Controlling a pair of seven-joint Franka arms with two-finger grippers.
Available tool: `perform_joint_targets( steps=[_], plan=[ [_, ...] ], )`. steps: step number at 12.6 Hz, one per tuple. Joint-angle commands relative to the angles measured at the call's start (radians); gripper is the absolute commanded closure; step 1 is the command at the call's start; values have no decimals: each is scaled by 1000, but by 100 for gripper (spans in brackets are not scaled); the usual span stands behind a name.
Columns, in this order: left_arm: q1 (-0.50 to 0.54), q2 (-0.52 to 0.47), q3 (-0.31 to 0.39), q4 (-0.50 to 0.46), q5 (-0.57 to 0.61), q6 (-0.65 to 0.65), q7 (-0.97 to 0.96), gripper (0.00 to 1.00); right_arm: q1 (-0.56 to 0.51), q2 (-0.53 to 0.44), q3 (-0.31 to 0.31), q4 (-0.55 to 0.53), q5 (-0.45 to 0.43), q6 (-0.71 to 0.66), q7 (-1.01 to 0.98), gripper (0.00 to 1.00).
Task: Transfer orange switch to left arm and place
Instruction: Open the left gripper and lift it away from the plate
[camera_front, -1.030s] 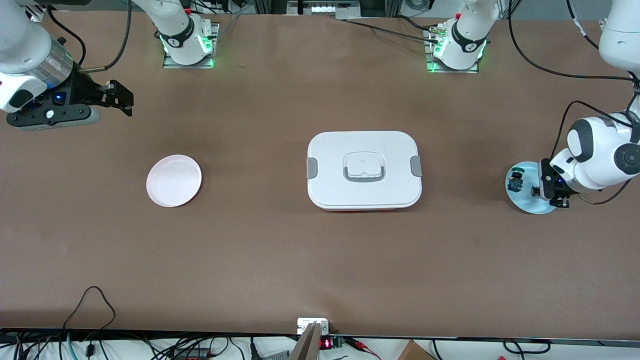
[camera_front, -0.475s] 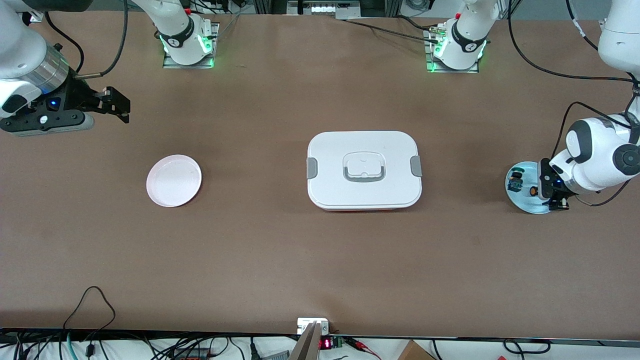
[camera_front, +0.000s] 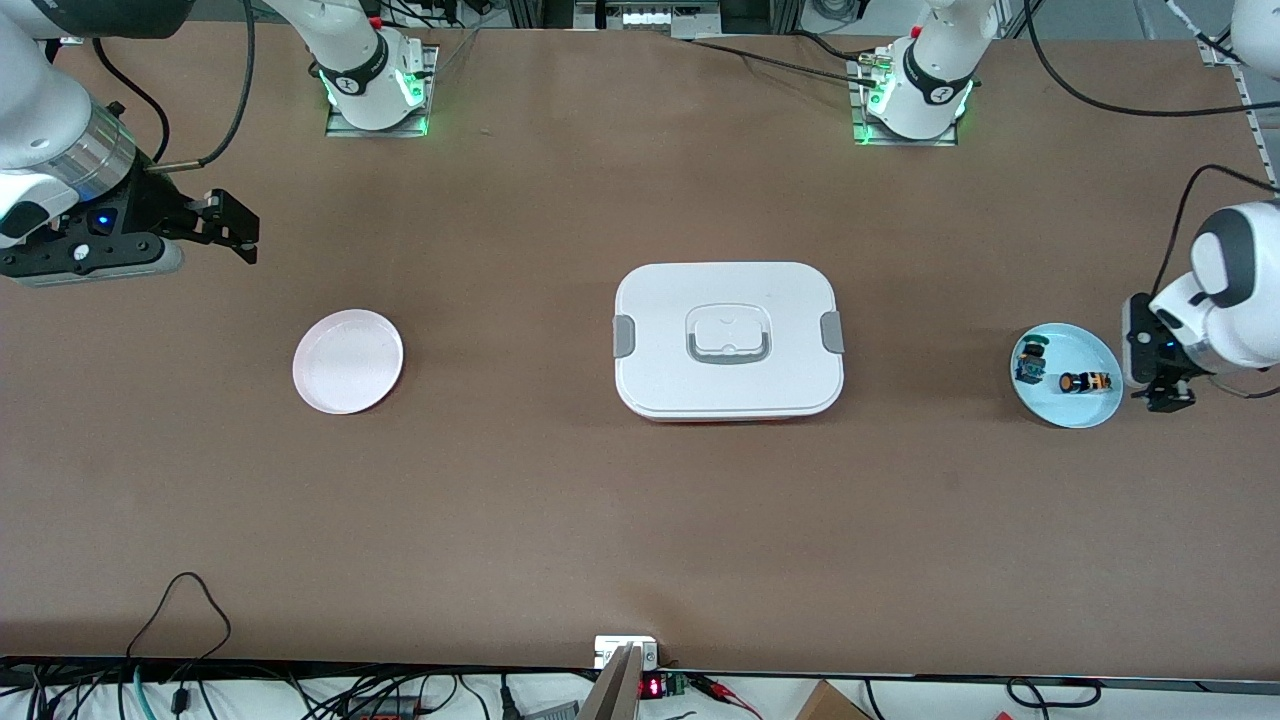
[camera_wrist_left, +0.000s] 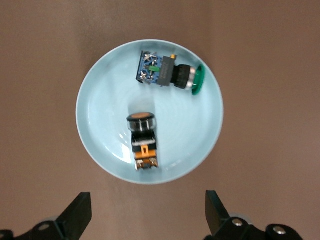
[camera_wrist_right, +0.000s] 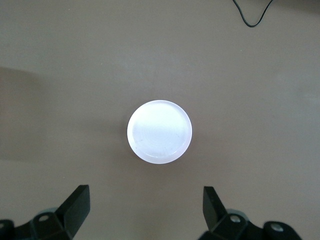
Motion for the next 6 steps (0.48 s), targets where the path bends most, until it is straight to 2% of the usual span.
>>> perform_joint_targets(
  steps=[1, 3, 6],
  plan=[
    [8, 0, -57, 119, -13, -171, -44, 0, -7, 3, 5, 12, 7, 1, -5, 0],
    [6, 0, -117, 209, -13, -338, -200, 0, -4, 1, 6, 12, 5, -7, -5, 0],
    [5, 0, -221, 311, -7, -522, -431, 0, -5, 3, 6, 12, 5, -2, -6, 0]
  ],
)
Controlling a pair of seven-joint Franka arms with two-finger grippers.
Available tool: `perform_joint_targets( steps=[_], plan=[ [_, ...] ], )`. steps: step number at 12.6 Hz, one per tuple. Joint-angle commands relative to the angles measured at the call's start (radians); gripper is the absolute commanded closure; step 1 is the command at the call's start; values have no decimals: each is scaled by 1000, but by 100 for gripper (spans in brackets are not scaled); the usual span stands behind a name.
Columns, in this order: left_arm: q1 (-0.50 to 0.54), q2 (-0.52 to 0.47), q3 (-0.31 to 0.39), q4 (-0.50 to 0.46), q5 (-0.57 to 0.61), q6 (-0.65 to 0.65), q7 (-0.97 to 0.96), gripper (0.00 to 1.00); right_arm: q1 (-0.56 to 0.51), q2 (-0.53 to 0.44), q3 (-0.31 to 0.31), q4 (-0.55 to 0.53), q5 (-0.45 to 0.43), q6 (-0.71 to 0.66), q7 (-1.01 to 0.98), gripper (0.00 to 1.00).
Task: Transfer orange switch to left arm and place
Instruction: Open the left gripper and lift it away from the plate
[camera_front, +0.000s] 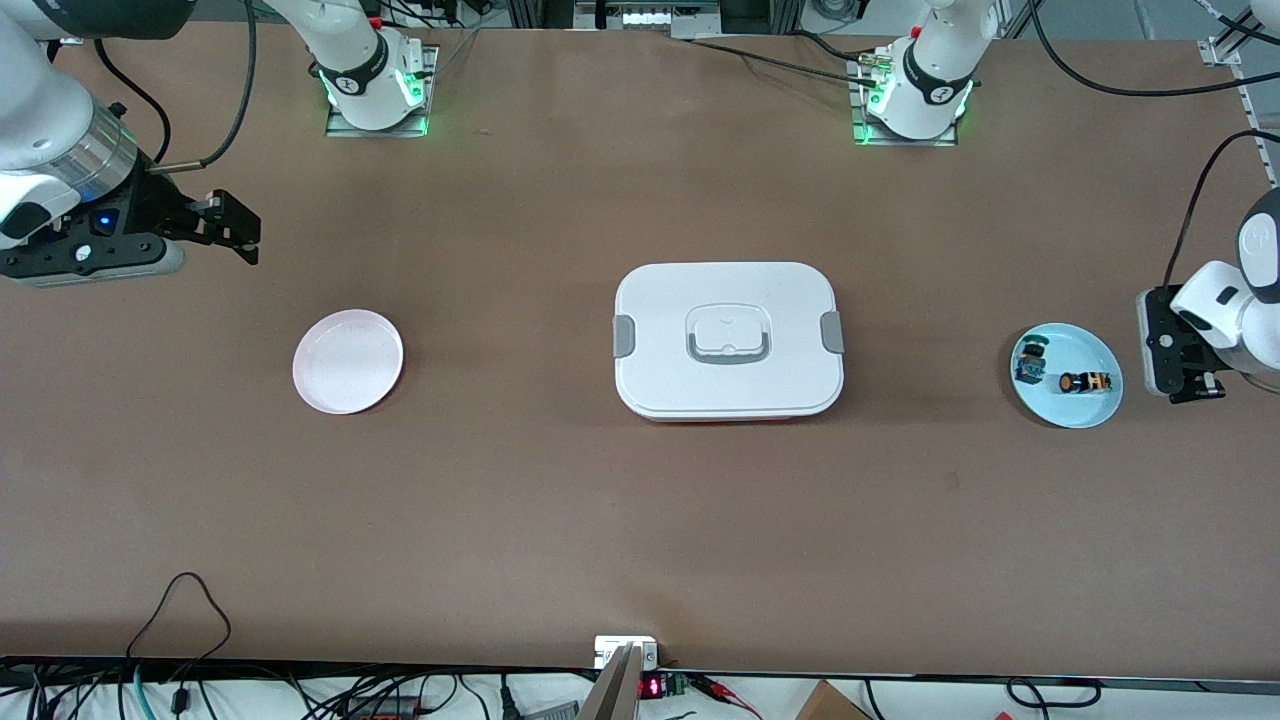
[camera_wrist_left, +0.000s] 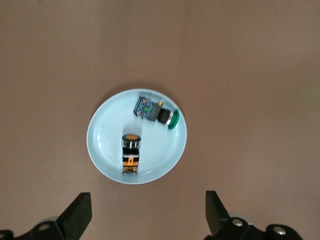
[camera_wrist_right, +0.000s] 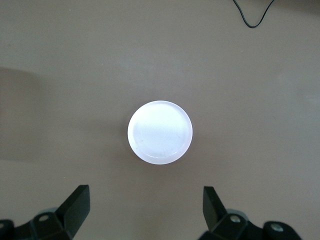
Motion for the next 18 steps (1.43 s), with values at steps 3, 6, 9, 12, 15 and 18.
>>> perform_joint_targets(
  steps=[3, 6, 9, 12, 15, 18],
  plan=[
    [6, 17, -135, 155, -15, -278, -381, 0, -9, 15, 3, 11, 5, -1, -6, 0],
    [6, 12, -241, 205, -33, -370, -598, 0, -12, 16, 3, 11, 5, -9, -6, 0],
    [10, 7, -347, 231, -35, -398, -849, 0, -20, 16, 0, 13, 6, -6, -6, 0],
    [6, 9, -387, 284, -32, -401, -1058, 0, -21, 15, 2, 13, 8, -12, -5, 0],
    [-45, -24, -380, 274, -41, -401, -1183, 0, -21, 15, 0, 13, 9, -9, -4, 0],
    [-341, -107, 46, 264, -225, -381, -1298, 0, -21, 15, 2, 13, 9, -12, -4, 0]
  ],
)
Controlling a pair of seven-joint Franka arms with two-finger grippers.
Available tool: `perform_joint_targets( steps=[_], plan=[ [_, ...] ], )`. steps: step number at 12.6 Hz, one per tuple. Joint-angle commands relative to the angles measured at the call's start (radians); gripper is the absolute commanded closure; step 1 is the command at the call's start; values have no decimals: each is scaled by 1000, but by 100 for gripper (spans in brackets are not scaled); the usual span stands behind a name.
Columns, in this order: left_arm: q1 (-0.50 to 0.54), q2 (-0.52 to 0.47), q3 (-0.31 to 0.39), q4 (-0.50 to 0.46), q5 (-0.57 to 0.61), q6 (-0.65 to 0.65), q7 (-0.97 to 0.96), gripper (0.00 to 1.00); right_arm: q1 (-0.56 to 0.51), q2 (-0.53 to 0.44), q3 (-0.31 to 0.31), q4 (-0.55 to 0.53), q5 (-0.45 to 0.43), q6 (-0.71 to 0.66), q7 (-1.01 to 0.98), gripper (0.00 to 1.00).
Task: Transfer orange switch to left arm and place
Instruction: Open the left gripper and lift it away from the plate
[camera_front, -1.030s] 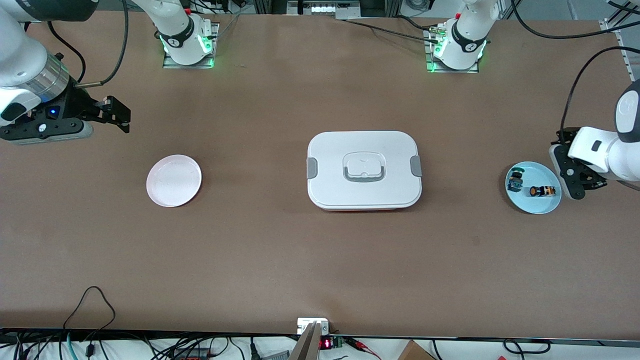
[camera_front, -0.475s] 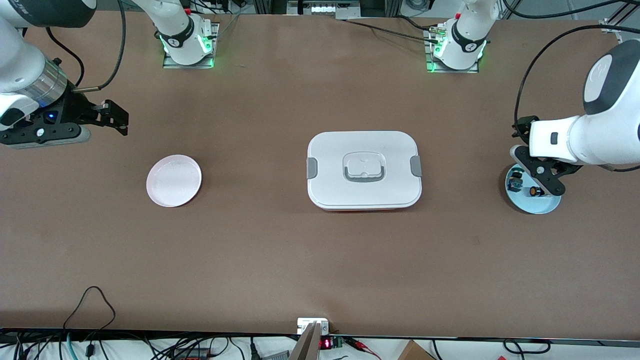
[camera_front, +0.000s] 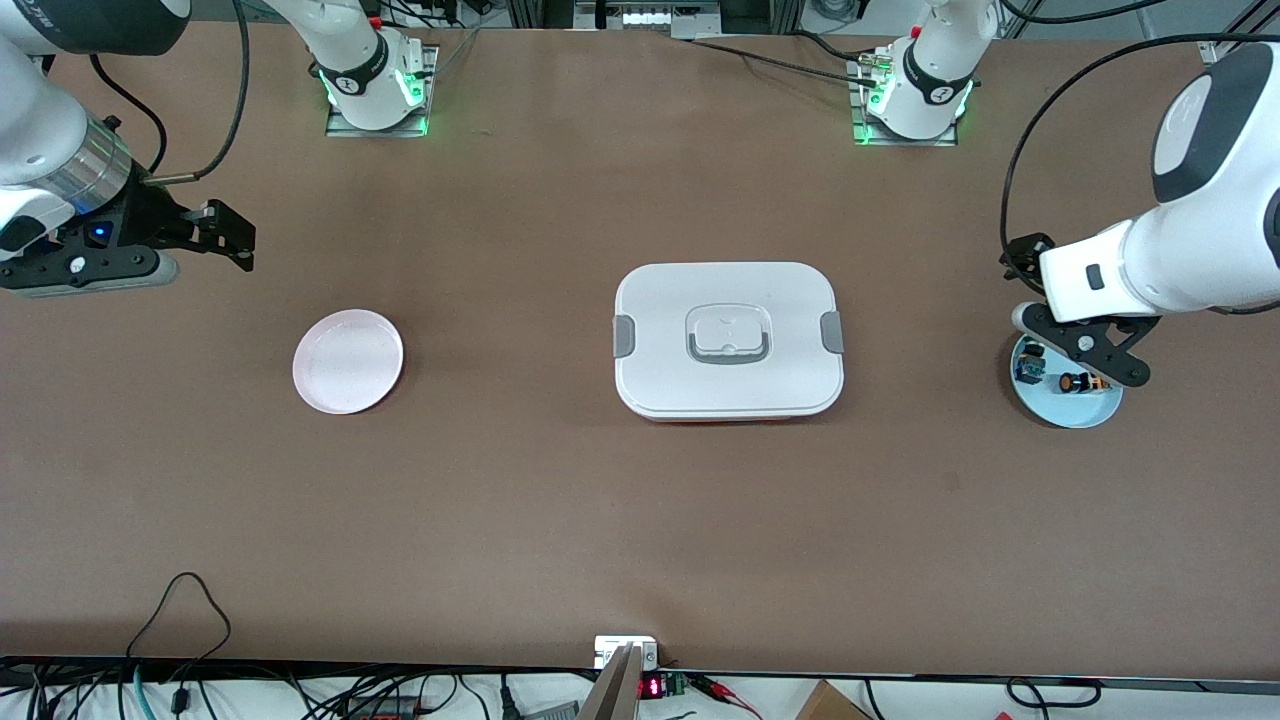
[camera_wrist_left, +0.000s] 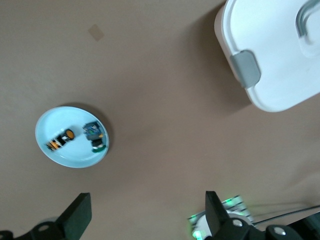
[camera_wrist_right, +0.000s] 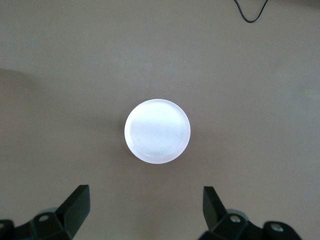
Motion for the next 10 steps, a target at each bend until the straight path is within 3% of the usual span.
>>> perform_joint_targets(
  steps=[1, 2, 5, 9, 10],
  plan=[
    [-248, -86, 350, -27, -163, 19, -89, 0, -8, -3, 6, 9, 9, -11, -4, 0],
    [-289, -149, 402, -114, -176, 86, -129, 0, -10, -2, 4, 10, 9, -10, -4, 0],
    [-301, -328, 433, -370, -170, 365, -322, 0, -8, -5, 6, 10, 24, -10, -4, 0],
    [-369, -358, 524, -404, -157, 401, -332, 0, -8, -7, 4, 10, 29, -11, -4, 0],
    [-370, -364, 523, -406, -106, 401, -332, 0, -7, -8, 6, 10, 29, -11, 0, 0]
  ],
)
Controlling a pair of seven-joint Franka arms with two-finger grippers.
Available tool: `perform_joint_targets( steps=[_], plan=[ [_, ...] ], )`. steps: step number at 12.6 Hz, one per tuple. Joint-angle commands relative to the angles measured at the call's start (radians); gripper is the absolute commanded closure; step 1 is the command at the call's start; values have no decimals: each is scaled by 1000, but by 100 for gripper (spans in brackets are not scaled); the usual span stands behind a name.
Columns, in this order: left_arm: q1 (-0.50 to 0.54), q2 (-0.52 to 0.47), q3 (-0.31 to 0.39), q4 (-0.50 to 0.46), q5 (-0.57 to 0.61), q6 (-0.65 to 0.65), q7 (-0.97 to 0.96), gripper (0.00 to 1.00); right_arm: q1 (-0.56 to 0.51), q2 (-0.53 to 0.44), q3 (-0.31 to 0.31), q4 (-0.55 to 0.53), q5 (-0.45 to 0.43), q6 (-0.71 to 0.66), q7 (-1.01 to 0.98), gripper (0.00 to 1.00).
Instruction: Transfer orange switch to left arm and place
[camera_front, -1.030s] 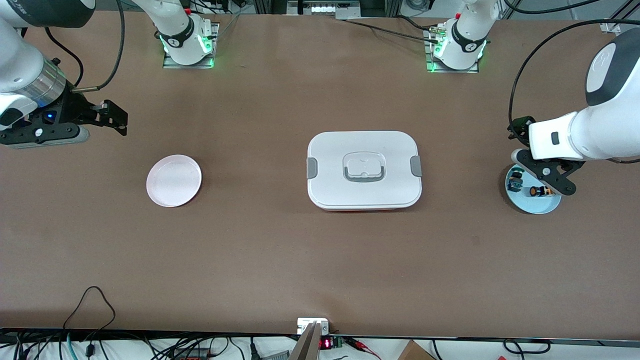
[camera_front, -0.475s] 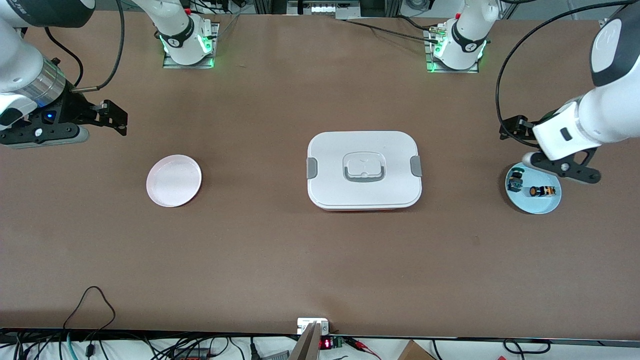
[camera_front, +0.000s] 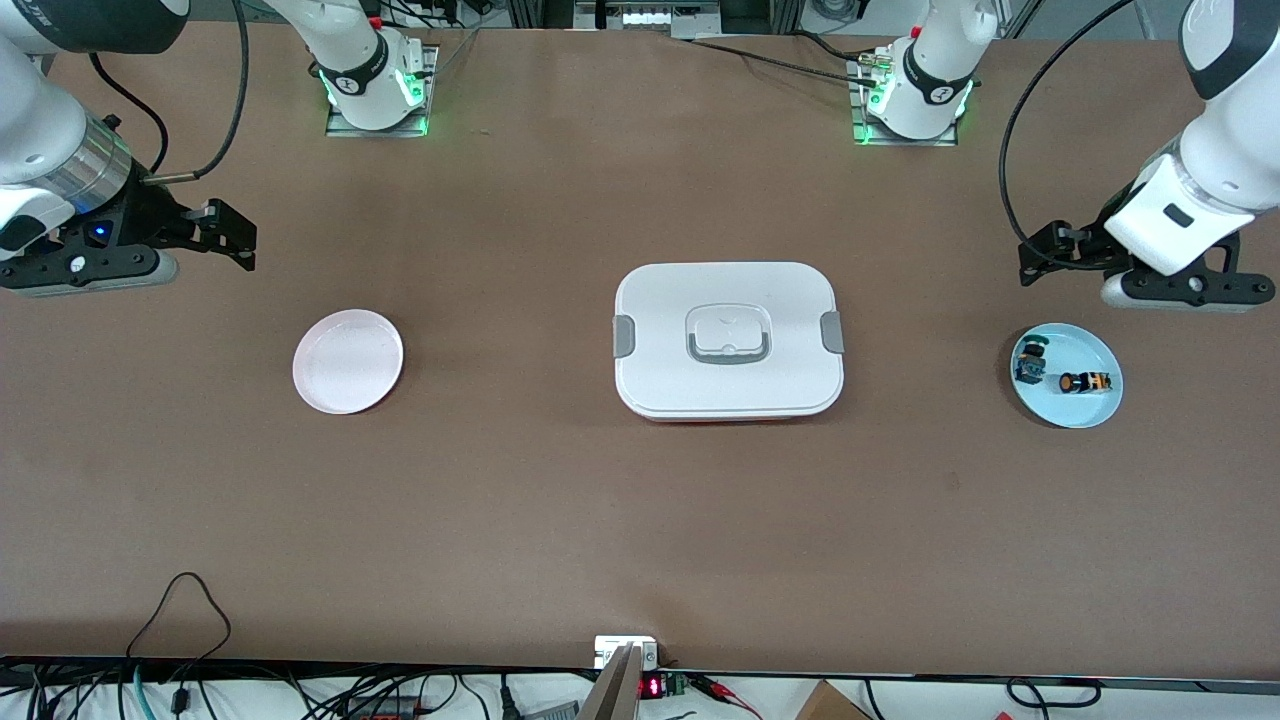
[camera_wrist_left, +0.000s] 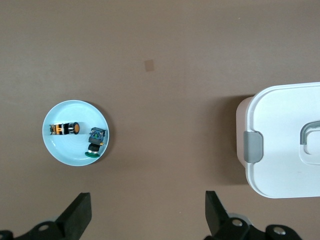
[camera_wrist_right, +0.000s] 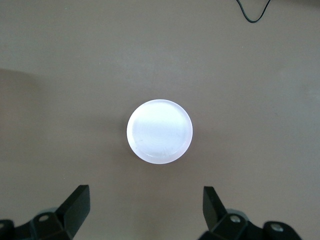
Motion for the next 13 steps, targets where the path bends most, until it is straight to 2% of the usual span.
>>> perform_joint_targets(
  steps=[1, 4, 6, 9, 13],
  plan=[
    [-38, -31, 35, -40, 60, 23, -17, 0, -6, -9, 6, 9, 20, -11, 2, 0],
    [-13, -30, 29, -48, 52, 24, -12, 0, 0, -12, 9, 7, 20, -28, 11, 0],
    [4, -24, 0, -45, 48, 24, -3, 0, 0, -12, 9, 7, 20, -36, 12, 0],
    [33, -14, -11, -42, 40, 23, 26, 0, 0, -17, 9, 7, 50, -34, 6, 0],
    [31, 2, -17, -16, 38, 16, 24, 0, 1, -20, 12, 7, 49, -34, 0, 0]
  ],
)
